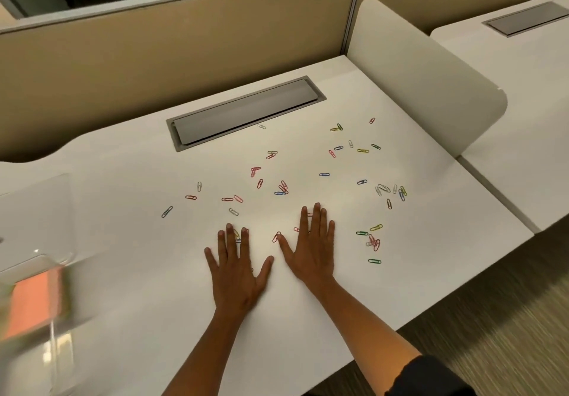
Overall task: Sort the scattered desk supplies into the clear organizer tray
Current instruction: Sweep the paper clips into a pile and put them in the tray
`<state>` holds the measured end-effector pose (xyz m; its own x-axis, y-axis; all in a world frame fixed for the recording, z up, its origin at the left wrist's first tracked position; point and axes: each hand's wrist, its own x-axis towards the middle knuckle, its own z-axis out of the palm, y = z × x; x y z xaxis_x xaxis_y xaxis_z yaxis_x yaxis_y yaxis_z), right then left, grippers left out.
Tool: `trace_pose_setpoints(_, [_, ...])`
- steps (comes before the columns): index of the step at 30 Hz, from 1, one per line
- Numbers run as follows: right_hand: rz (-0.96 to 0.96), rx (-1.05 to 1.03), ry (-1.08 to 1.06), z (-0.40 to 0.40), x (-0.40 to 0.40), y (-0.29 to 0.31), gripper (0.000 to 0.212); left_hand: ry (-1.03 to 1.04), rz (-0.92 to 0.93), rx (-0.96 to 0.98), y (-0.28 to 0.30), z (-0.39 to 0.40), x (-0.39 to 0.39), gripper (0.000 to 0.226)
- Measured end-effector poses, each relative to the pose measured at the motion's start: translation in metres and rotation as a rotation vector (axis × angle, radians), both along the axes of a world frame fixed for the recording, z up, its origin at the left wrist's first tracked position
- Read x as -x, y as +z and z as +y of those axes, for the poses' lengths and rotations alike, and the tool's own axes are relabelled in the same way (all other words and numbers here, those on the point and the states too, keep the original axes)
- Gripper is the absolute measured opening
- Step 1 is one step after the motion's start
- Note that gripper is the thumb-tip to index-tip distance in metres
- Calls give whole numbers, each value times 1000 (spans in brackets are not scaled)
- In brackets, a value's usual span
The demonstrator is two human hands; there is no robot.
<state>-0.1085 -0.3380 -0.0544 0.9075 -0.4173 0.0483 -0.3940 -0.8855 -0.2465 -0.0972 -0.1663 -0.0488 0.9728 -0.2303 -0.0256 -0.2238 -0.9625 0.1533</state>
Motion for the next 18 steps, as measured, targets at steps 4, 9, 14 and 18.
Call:
trace_pose_setpoints(4, [10, 16, 121, 2, -12, -1, 75, -54, 6, -2, 0, -8, -10, 74])
trace_pose_setpoints(9, [15, -4, 254, 0, -15, -6, 64, -151, 6, 9, -1, -15, -22, 64])
trace_pose_setpoints(14, [-85, -99, 230, 1, -1, 2, 69, -208, 22, 87, 4, -12, -23, 71])
trace_pose_setpoints(18, [-141, -56, 52, 4, 28, 7, 73, -88, 20, 234, 10, -1, -20, 79])
